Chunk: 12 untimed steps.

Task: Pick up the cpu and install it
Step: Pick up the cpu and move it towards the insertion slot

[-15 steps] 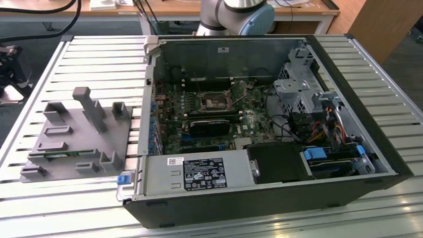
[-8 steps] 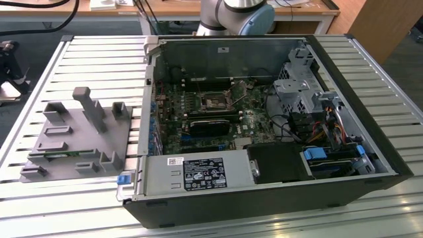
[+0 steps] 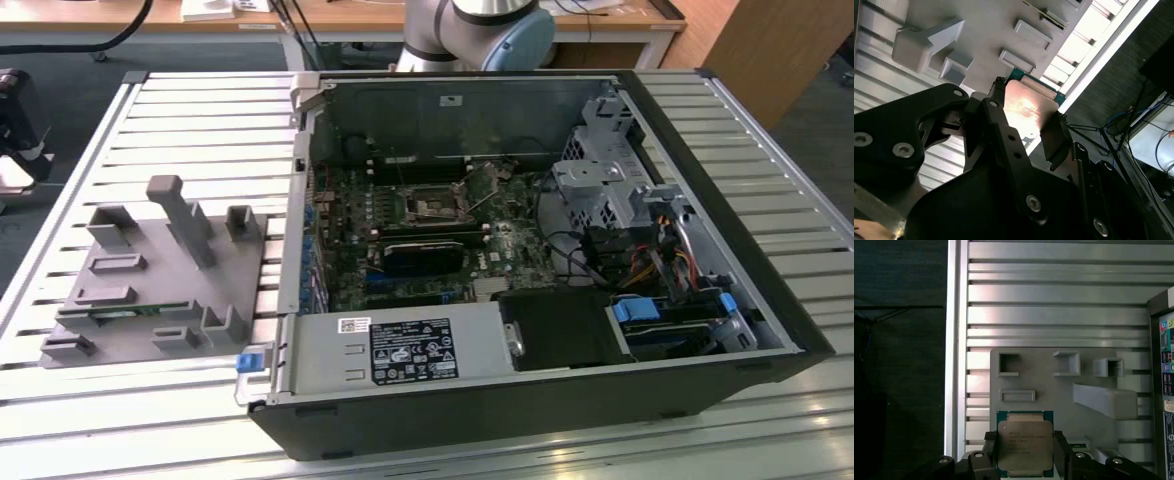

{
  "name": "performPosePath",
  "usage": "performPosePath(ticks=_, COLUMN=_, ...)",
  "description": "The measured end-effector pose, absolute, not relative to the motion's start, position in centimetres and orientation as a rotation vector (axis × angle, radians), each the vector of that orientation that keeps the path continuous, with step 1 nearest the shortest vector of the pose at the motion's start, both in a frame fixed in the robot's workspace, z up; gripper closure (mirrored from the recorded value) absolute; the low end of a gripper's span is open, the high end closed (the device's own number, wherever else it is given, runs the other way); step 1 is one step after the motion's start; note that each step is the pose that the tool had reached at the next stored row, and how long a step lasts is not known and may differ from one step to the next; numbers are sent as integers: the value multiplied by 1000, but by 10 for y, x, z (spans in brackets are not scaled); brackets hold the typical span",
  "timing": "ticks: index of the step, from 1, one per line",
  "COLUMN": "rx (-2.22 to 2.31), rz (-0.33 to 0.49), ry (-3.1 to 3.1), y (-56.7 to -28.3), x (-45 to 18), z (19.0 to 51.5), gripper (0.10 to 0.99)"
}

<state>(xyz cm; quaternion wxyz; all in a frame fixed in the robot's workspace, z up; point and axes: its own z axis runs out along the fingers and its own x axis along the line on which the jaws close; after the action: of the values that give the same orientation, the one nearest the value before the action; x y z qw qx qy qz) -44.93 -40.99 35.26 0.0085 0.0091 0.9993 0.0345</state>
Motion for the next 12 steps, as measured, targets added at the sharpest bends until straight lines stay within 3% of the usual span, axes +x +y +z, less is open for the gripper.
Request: performPosePath(ticks=12, rx=28, rz=108, ry=3123, y=-409, x=-449, z=366, gripper=553)
